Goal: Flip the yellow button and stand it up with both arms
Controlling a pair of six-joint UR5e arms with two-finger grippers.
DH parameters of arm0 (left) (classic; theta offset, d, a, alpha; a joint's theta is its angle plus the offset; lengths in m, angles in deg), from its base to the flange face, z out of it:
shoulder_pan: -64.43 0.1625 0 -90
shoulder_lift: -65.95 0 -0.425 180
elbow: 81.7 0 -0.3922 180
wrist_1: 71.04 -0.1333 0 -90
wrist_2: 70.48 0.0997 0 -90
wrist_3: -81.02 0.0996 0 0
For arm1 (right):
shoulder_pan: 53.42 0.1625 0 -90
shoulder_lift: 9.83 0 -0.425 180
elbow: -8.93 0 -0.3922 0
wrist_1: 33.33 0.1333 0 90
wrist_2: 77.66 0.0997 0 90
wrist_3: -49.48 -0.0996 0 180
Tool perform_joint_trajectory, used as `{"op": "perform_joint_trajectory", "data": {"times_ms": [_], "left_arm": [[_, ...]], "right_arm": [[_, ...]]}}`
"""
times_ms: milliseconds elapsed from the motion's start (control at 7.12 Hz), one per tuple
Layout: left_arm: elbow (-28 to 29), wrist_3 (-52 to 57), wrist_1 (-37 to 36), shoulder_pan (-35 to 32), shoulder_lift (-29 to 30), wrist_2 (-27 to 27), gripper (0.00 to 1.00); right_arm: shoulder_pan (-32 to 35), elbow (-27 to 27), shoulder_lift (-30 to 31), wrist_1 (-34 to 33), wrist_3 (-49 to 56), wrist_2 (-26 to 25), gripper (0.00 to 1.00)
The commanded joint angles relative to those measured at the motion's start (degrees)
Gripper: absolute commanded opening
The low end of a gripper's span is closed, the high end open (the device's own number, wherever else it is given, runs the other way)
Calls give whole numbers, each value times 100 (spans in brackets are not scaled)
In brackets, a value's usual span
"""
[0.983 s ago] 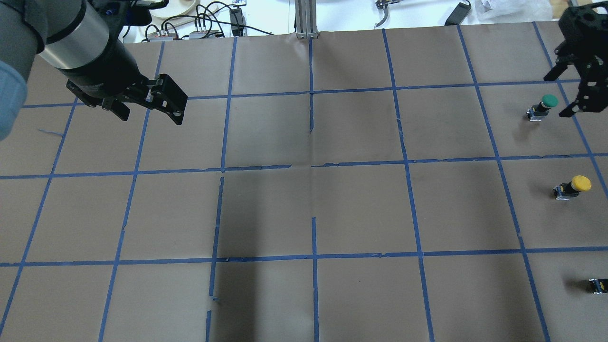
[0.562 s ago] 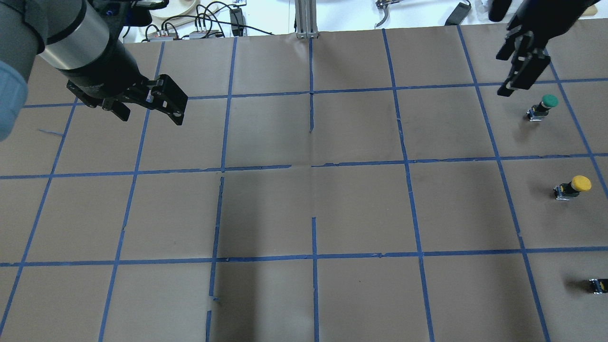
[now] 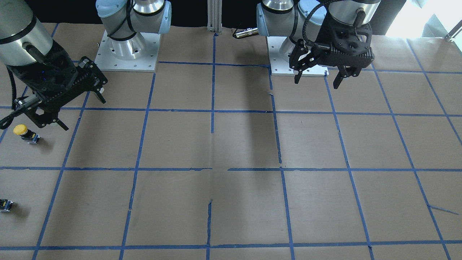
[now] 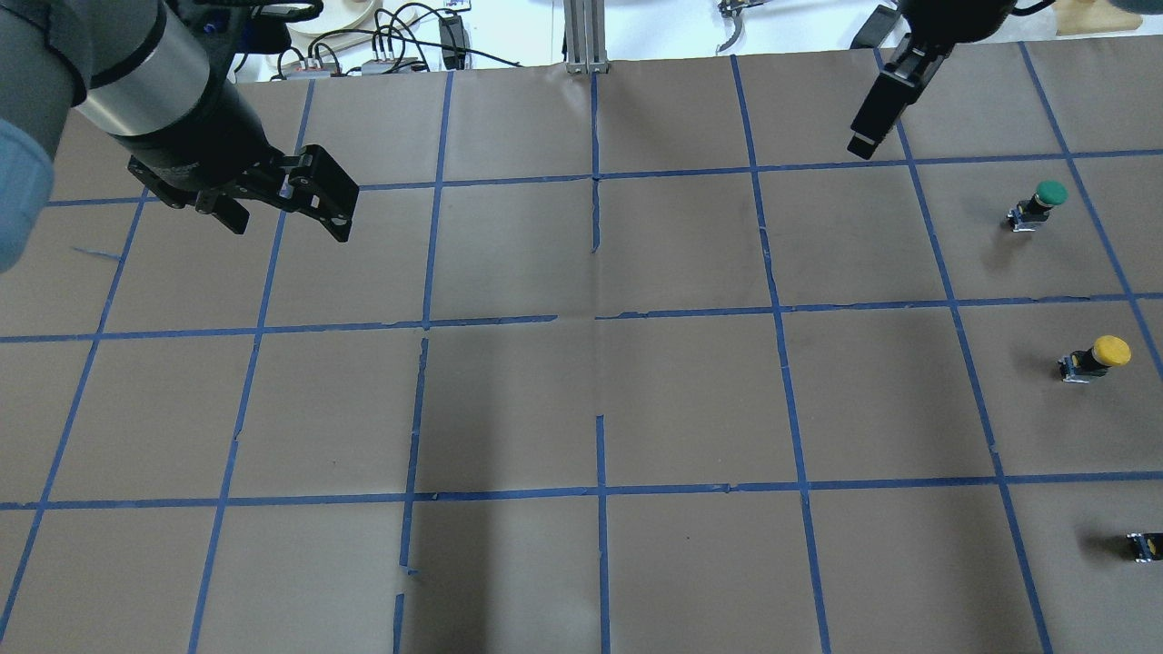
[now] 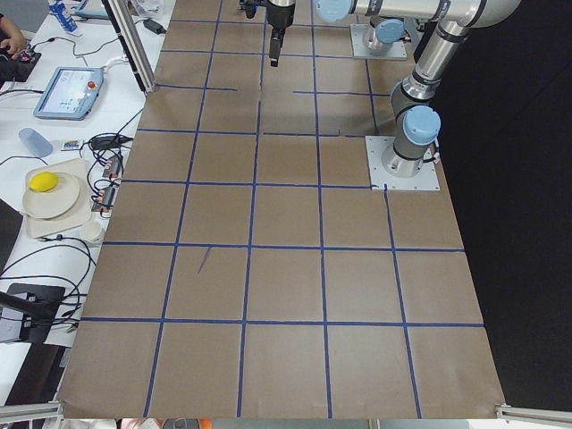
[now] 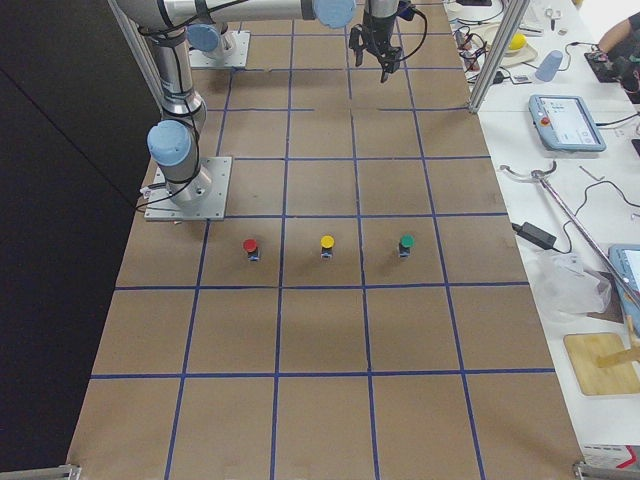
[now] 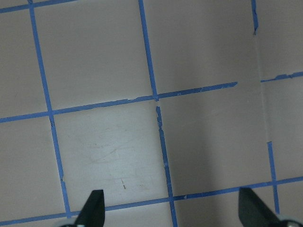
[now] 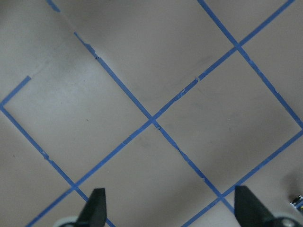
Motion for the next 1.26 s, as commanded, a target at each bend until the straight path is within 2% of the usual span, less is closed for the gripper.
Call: {"op": "perform_joint_trajectory", "data": {"times_ms": [0,281,1124], "left_arm": [[7,0,0,-7,-3,0,100],[7,0,-8,-7,6,0,100],[-19,0,-105,1,-3,0,100]], "right_arm": [[278,-130,29,54,-2167,-9,97],[436,-139,29,63,-3446,18,99],[437,-87,38,45,-3591,123,99]]}}
